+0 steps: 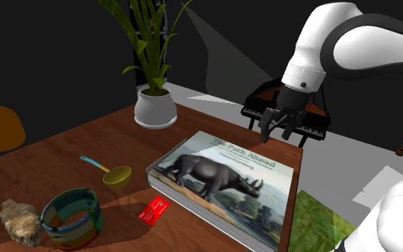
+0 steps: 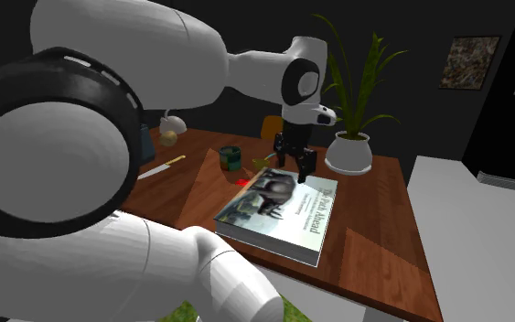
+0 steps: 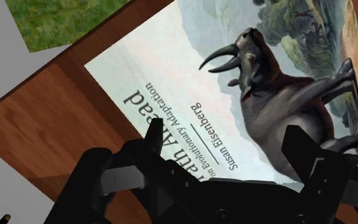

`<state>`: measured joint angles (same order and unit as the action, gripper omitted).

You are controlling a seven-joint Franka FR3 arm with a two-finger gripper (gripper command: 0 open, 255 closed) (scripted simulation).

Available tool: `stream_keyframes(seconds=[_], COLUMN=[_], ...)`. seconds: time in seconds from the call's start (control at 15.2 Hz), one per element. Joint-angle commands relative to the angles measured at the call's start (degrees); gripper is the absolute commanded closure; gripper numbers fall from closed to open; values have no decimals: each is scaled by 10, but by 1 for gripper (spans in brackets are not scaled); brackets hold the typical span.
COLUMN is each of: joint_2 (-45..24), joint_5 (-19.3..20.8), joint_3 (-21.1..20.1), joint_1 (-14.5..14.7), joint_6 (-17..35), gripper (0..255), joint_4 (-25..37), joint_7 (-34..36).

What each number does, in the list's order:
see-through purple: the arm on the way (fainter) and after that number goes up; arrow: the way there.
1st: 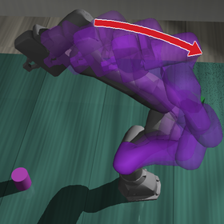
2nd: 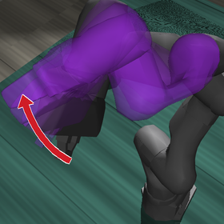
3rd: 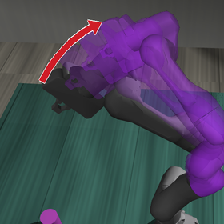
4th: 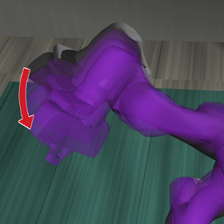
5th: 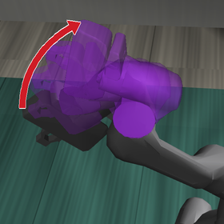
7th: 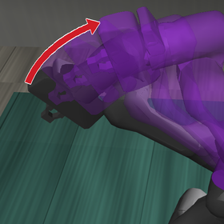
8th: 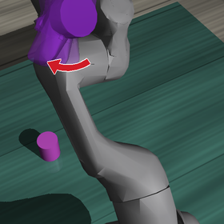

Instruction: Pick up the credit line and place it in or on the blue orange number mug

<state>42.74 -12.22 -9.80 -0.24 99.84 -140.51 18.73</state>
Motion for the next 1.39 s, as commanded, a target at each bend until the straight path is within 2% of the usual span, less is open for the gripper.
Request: stream_keyframes(seconds=[0.0, 0.73, 1.06, 1.32], joint_2=[-24, -185, -285, -375], joint_5=[-27, -157, -195, -210], joint_3=[-24, -141, -186, -214], joint_1=[1, 6, 7, 10], joint_6=[12, 111, 172, 225], gripper=[0, 0, 0, 0], joint_4=[1, 34, 75, 118], joint_7=[49, 285, 385, 464])
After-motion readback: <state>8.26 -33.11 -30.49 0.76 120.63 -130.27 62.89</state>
